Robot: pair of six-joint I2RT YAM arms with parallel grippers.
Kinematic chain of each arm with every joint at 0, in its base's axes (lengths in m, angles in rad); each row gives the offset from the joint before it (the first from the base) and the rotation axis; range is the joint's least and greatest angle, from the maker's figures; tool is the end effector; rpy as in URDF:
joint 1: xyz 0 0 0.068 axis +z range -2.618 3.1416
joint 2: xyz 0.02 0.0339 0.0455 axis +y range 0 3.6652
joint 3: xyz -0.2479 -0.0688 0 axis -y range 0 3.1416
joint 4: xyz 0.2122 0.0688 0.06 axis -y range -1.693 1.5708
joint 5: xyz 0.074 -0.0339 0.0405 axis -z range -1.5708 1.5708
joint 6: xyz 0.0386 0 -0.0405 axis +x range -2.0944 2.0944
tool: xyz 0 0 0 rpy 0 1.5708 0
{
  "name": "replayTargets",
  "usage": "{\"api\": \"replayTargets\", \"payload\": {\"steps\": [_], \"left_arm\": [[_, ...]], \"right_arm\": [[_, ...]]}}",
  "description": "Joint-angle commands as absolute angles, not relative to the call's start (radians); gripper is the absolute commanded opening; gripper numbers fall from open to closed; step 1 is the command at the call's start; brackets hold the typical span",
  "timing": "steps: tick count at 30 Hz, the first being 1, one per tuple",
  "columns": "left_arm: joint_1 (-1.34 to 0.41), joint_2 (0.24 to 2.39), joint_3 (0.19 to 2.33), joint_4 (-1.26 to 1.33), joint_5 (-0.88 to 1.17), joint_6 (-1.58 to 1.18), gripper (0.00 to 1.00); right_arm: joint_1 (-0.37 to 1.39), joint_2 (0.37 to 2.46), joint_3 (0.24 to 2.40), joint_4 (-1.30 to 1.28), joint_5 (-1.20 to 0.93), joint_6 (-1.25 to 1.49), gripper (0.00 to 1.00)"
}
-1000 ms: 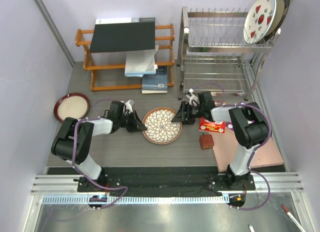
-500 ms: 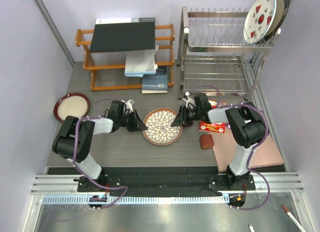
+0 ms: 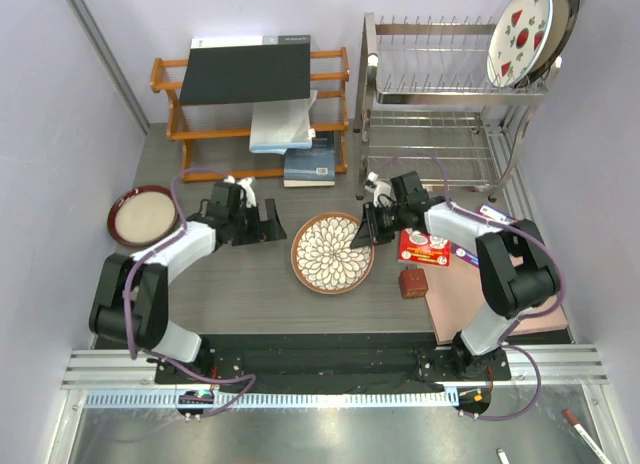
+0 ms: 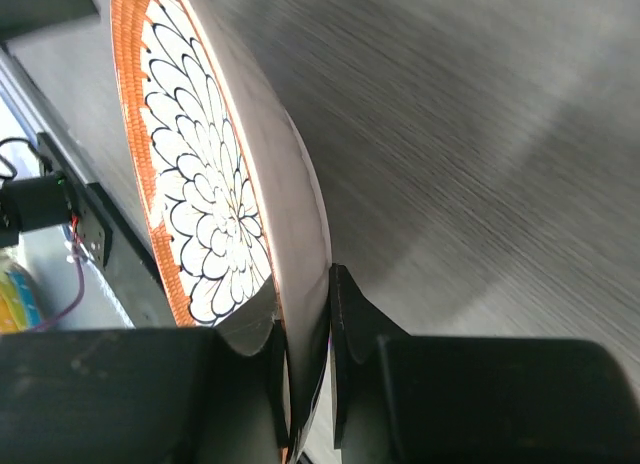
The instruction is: Load the plates into the dish rack
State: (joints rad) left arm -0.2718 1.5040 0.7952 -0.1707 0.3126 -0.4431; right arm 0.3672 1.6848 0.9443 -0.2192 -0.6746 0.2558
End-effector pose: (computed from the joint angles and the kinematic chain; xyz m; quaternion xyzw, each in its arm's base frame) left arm 0.2609 -0.0850 0.1830 -0.0270 0.9305 -0.2543 0.2623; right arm 0.2761 0.1320 0.1756 -0.1495 0.8930 0.3874 0.1735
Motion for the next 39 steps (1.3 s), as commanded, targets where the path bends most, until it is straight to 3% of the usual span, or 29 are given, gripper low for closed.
{"api": "replayTargets", "payload": {"steps": [1,11,18,19,24,29,32,39], "left_arm": [[-0.220,1.381,0.905,-0.368,0.129,-0.314,0.99],[-0.098,1.282,0.827,-0.288,0.066,-0.471,0.99],[-0.075,1.313,0.788,-0.229,0.140,-0.557,1.00],[-0.075,1.328,0.793,-0.224,0.144,-0.569,0.99],[-0.075,1.397,0.833,-0.215,0.179,-0.597,0.99],[-0.077,1.402,0.830,-0.204,0.193,-0.624,0.99],[-0.077,1.382,0.804,-0.187,0.199,-0.629,0.99],[-0.075,1.345,0.753,-0.146,0.204,-0.638,1.00]], "right_arm": [[0.330,1.502,1.141,-0.421,-0.753,0.124,0.02],[0.325,1.287,1.601,-0.718,-0.542,-0.043,0.01],[0.180,1.448,2.158,-0.701,-0.163,-0.029,0.01],[0.173,1.465,2.263,-0.669,-0.034,-0.032,0.01],[0.164,1.463,2.241,-0.335,0.268,-0.130,0.01],[0.164,1.534,2.281,-0.172,0.585,-0.264,0.01],[0.163,1.569,2.279,-0.059,0.653,-0.383,0.01],[0.132,1.632,2.318,-0.093,0.658,-0.445,0.01]]}}
